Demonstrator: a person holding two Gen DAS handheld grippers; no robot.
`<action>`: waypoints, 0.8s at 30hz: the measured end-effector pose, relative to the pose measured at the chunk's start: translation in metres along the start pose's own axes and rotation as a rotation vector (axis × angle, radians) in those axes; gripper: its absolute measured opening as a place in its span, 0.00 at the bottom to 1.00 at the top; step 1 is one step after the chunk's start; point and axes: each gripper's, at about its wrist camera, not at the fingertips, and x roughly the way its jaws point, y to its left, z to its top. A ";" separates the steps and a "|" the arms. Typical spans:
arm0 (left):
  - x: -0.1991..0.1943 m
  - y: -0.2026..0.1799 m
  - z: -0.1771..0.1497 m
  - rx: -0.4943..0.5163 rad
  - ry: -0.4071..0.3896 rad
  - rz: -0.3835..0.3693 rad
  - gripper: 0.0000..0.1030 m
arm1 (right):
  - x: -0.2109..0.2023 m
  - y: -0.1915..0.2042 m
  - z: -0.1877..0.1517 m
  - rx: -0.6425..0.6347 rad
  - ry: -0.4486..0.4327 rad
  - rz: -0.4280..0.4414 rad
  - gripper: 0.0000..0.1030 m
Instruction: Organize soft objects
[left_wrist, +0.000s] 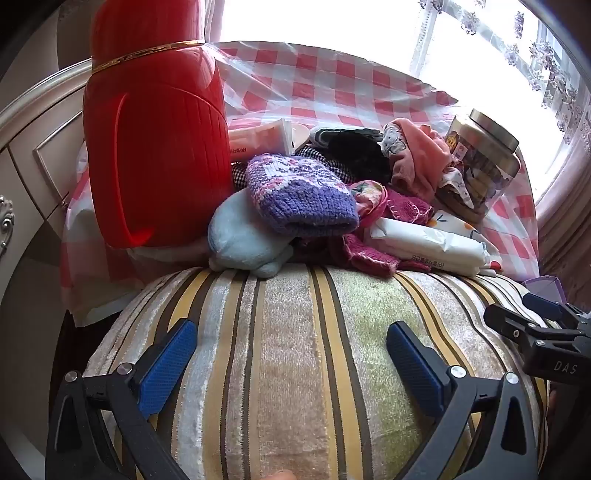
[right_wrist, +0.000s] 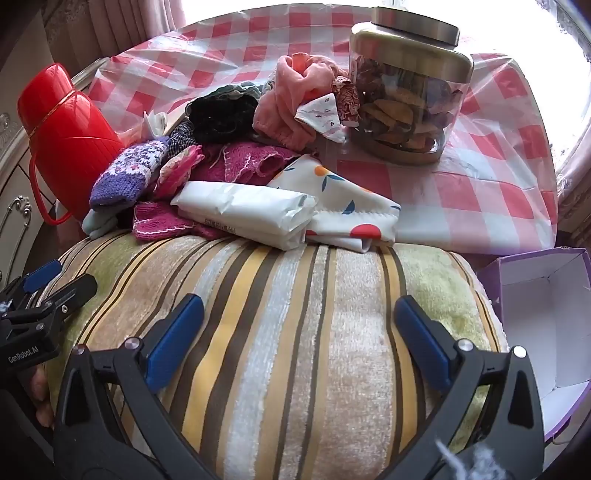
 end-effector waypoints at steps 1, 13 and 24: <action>0.000 0.000 0.000 0.000 -0.001 0.000 1.00 | 0.000 0.000 0.000 -0.001 0.001 -0.001 1.00; 0.000 0.000 0.000 -0.001 0.004 -0.001 1.00 | 0.000 0.000 -0.001 0.000 0.010 -0.002 1.00; 0.000 0.000 0.000 -0.002 0.004 -0.001 1.00 | 0.001 0.000 -0.001 0.000 0.011 -0.001 1.00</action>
